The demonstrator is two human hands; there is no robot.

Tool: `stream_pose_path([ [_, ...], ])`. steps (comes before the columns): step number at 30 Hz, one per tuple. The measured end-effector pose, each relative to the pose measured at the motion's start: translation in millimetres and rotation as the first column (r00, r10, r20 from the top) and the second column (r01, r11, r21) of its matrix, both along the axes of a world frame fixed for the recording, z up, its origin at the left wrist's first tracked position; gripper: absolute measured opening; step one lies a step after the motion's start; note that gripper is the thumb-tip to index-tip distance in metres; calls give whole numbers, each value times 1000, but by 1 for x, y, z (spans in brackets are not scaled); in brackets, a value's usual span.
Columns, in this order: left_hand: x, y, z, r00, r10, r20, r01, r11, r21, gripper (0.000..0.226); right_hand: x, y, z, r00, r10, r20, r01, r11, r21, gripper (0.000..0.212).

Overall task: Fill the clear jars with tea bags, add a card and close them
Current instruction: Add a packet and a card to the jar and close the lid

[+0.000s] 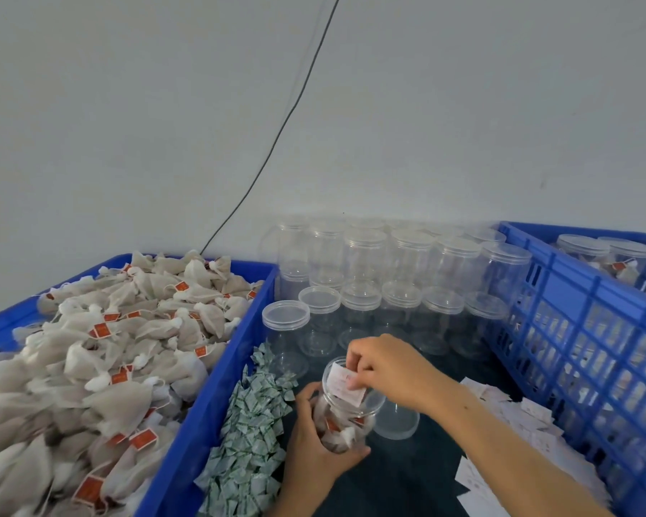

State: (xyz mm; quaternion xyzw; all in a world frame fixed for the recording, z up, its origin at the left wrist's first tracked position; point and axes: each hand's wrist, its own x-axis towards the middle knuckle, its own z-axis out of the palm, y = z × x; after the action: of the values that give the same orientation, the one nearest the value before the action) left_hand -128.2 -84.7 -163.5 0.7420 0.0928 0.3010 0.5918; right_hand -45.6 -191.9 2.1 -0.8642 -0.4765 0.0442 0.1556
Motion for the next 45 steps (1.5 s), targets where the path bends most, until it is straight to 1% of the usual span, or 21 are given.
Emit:
stream_pose_path([
  [3,-1,-1,-1,1000,11,-5,-11,1000,8,98,-8,15,-5,992,-35,119,55,984,-172,12],
  [7,-1,0,0,1000,24,-14,-24,1000,1,96,-7,25,-9,988,-5,155,55,946,-319,13],
  [10,-2,0,1,1000,16,-24,-16,1000,-19,96,-8,27,-10,983,39,182,34,923,-382,36],
  [11,-2,0,1,1000,14,-27,-14,1000,-28,97,-6,26,-10,985,51,166,14,930,-367,32],
  [12,-2,0,1,1000,14,-26,-15,999,-39,97,-4,23,-8,991,55,121,-13,946,-323,22],
  [13,-1,1,1,1000,17,-24,-18,999,-50,97,1,18,-4,998,37,55,-23,970,-243,15],
  [15,-1,1,1,1000,25,-18,-26,997,-73,97,16,3,4,997,8,-76,-8,1000,3,11],
  [17,0,1,1,1000,31,-2,-31,995,-95,96,34,-14,6,994,-49,-93,74,957,282,5],
  [18,0,1,1,999,34,6,-33,994,-107,96,45,-21,2,988,-119,-93,146,910,388,9],
  [19,0,1,2,999,39,12,-37,992,-121,96,55,-27,-7,974,-193,-118,226,866,446,12],
  [20,0,1,3,999,46,18,-44,990,-136,96,62,-32,-18,953,-262,-151,302,849,434,21],
  [22,1,0,3,998,66,25,-60,981,-184,94,72,-36,-52,907,-360,-219,408,882,236,51],
  [24,2,0,3,995,90,32,-81,970,-229,93,72,-36,-89,867,-388,-313,427,902,65,70],
  [26,2,0,4,993,113,43,-100,967,-233,93,65,-34,-118,845,-395,-361,431,902,21,82],
  [29,2,0,2,992,110,55,-95,971,-221,94,55,-30,-138,860,-437,-263,454,891,4,106],
  [31,0,0,3,993,101,67,-83,968,-236,94,49,-28,-140,879,-424,-219,442,896,36,113],
  [34,-4,-1,7,992,88,94,-67,977,-201,93,46,-31,-136,908,-372,-192,387,921,44,113],
  [37,-7,-3,14,993,16,116,10,976,-220,94,45,-35,-119,891,-287,-352,364,915,176,115],
  [39,-10,-3,16,993,-28,117,53,974,-221,97,45,-39,-98,870,-195,-452,317,925,211,118],
  [41,-13,-3,16,994,-28,106,50,977,-205,100,45,-46,-75,881,-135,-454,244,951,190,120],
  [45,-12,-2,12,997,18,74,-1,975,-220,109,44,-53,-34,910,-105,-402,180,971,155,127],
])
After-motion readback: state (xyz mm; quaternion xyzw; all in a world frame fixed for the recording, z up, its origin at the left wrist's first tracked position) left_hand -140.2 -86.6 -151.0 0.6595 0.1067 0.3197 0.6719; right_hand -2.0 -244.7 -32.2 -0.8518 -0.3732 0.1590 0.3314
